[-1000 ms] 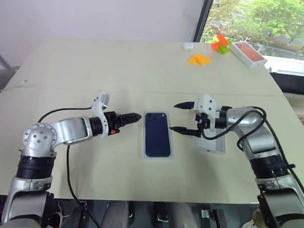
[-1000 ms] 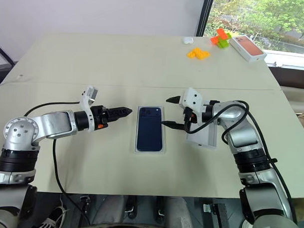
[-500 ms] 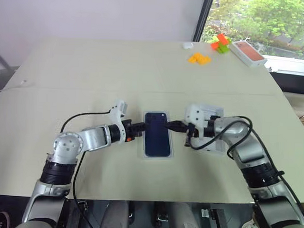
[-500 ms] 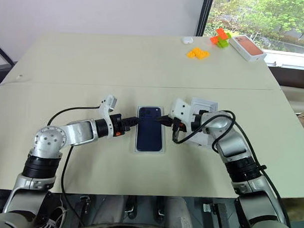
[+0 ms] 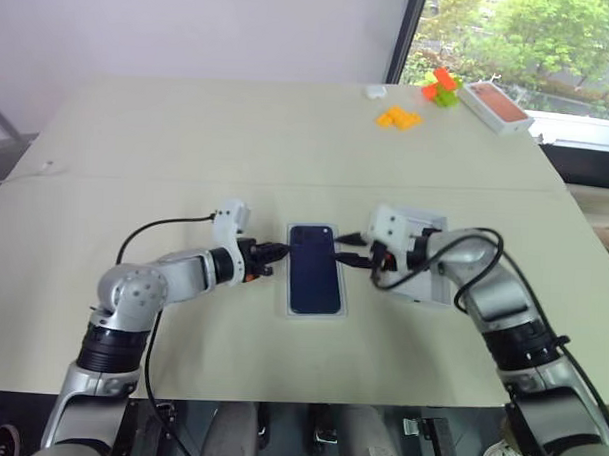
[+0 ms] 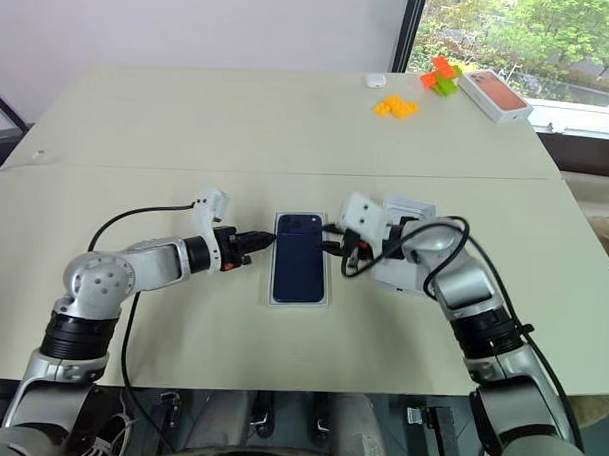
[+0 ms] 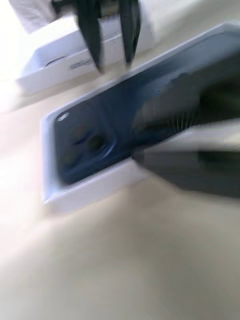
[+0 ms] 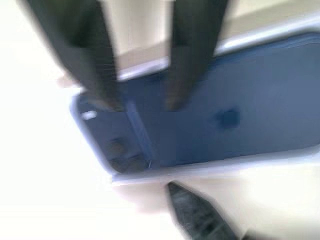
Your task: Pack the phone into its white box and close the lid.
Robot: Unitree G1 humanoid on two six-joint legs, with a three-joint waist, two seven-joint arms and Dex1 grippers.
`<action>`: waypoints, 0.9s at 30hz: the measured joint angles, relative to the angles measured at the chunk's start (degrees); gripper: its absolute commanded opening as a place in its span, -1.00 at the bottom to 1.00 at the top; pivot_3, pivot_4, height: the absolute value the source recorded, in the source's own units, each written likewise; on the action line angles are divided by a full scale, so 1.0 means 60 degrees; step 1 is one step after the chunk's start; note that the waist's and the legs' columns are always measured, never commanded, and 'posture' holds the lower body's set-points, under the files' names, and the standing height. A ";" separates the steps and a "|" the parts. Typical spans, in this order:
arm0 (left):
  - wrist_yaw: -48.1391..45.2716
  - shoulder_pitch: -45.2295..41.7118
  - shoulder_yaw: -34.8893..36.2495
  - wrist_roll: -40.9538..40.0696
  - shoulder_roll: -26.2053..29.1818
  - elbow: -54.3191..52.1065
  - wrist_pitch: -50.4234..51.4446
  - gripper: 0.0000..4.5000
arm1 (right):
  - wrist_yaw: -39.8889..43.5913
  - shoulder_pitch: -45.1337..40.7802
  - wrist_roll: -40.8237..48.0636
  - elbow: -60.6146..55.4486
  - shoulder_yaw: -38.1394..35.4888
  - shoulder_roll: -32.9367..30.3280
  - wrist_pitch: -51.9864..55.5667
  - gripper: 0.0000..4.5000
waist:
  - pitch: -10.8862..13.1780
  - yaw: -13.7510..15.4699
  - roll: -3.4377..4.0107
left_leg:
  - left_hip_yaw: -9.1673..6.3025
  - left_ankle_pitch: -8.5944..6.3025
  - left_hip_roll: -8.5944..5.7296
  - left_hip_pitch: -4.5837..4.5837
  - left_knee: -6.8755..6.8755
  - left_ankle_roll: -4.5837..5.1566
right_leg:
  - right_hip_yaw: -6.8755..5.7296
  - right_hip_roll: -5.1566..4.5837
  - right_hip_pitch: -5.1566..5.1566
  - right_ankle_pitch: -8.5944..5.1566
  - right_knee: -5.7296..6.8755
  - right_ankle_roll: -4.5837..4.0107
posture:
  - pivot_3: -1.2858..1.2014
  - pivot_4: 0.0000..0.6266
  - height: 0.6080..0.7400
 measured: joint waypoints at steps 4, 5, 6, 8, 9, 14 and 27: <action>-0.0864 0.0007 0.0461 0.0050 0.0444 -0.0458 -0.0088 0.97 | -0.0311 -0.0287 0.0130 -0.0447 -0.0171 -0.0341 0.1338 1.00 | 0.0001 0.0026 0.0002 | 0.0000 -0.0002 -0.0003 -0.0006 -0.0001 0.0002 | 0.0000 -0.0004 -0.0004 -0.0001 -0.0003 0.0000 | 0.03 -0.52 0.95; -0.1177 0.0024 0.0643 0.0059 0.0620 -0.0473 -0.0157 0.99 | -0.0477 -0.0309 0.0124 -0.0558 -0.0216 -0.0392 0.1765 1.00 | 0.0001 0.0017 0.0002 | 0.0000 -0.0002 -0.0003 -0.0010 0.0000 0.0002 | 0.0000 -0.0005 -0.0008 -0.0001 -0.0003 -0.0001 | 0.03 -0.52 0.95; -0.1501 0.0044 0.0810 0.0098 0.0805 -0.0485 -0.0280 0.99 | -0.0716 -0.0335 0.0107 -0.0627 -0.0276 -0.0446 0.2206 1.00 | 0.0002 0.0013 0.0002 | 0.0000 -0.0002 -0.0003 -0.0014 0.0001 0.0002 | 0.0000 -0.0006 -0.0013 -0.0001 -0.0003 -0.0002 | 0.03 -0.52 0.95; -0.2260 0.0247 0.0990 0.0455 0.1267 -0.0697 -0.0741 0.99 | -0.1332 -0.0387 -0.0003 -0.0887 -0.0436 -0.0551 0.3271 1.00 | 0.0002 0.0002 0.0004 | 0.0001 -0.0002 -0.0003 -0.0036 -0.0001 0.0001 | 0.0000 -0.0007 -0.0036 0.0001 -0.0002 -0.0006 | 0.03 -0.52 0.95; -0.2600 0.0355 0.1010 0.0656 0.1472 -0.0757 -0.0962 0.99 | -0.1590 -0.0400 -0.0054 -0.1038 -0.0495 -0.0599 0.3712 1.00 | 0.0001 -0.0008 0.0004 | 0.0001 -0.0002 -0.0002 -0.0053 -0.0002 0.0001 | 0.0000 -0.0007 -0.0055 0.0005 -0.0001 -0.0013 | 0.03 -0.52 0.95; -0.4106 0.0990 0.1067 0.1426 0.1936 -0.0863 -0.1888 0.99 | -0.3048 -0.0410 -0.0201 -0.2362 -0.0570 -0.0558 0.6171 1.00 | 0.0000 -0.0006 0.0007 | 0.0001 0.0006 -0.0001 -0.0144 0.0004 -0.0006 | 0.0000 -0.0006 -0.0150 0.0022 0.0013 -0.0039 | 0.03 -0.52 0.95; -0.4685 0.1120 0.1359 0.2302 0.1915 -0.0747 -0.2390 0.99 | -0.5800 -0.0112 -0.0338 -0.4257 -0.0393 0.0409 0.9977 1.00 | -0.0001 -0.0009 0.0007 | 0.0003 0.0004 -0.0002 -0.0150 0.0011 0.0000 | -0.0001 -0.0005 -0.0150 0.0000 0.0009 0.0004 | 0.03 -0.52 0.95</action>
